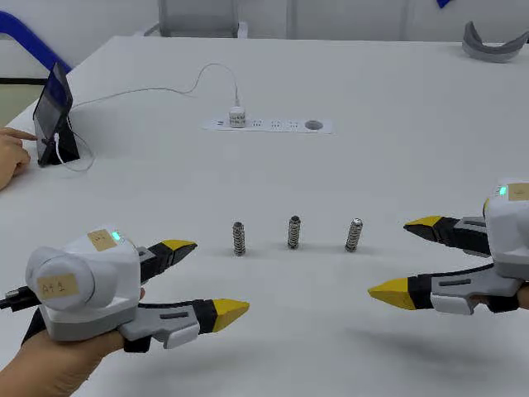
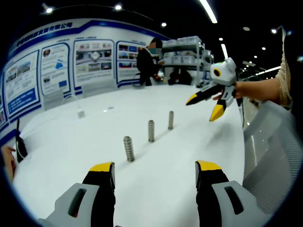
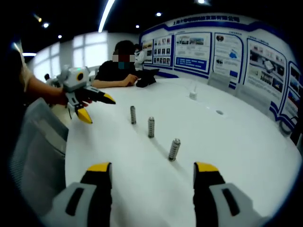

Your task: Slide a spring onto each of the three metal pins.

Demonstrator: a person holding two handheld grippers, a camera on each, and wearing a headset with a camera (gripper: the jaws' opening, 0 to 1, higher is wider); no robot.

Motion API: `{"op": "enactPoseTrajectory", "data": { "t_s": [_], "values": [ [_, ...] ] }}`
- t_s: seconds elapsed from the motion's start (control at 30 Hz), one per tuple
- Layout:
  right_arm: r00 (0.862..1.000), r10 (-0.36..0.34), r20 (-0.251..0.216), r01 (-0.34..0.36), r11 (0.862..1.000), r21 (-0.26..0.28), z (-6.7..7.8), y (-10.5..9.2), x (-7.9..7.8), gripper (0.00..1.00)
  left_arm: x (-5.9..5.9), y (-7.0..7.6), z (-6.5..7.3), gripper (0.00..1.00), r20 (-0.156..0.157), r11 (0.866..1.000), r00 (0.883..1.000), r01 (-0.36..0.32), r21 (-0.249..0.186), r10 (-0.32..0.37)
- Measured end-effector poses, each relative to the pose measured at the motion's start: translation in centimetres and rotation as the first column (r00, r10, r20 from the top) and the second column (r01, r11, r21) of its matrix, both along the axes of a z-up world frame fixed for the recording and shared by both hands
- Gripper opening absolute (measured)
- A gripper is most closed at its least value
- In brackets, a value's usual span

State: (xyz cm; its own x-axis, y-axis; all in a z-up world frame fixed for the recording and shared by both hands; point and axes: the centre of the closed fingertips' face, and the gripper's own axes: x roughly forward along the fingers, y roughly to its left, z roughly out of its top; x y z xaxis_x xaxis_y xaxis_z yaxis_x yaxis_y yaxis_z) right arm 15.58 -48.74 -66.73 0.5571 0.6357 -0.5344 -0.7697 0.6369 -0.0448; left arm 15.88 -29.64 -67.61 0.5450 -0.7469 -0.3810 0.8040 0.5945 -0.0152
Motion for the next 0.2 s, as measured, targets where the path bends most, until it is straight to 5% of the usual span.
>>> {"op": "enactPoseTrajectory", "data": {
  "t_s": [0.2],
  "values": [
    [1.000,-0.003,0.003,0.003,1.000,0.005,0.04,0.12,0.00,0.72,0.02,-0.01,0.02,0.70,0.001,1.000,1.000,0.000,-0.002,0.000]
  ]
}}
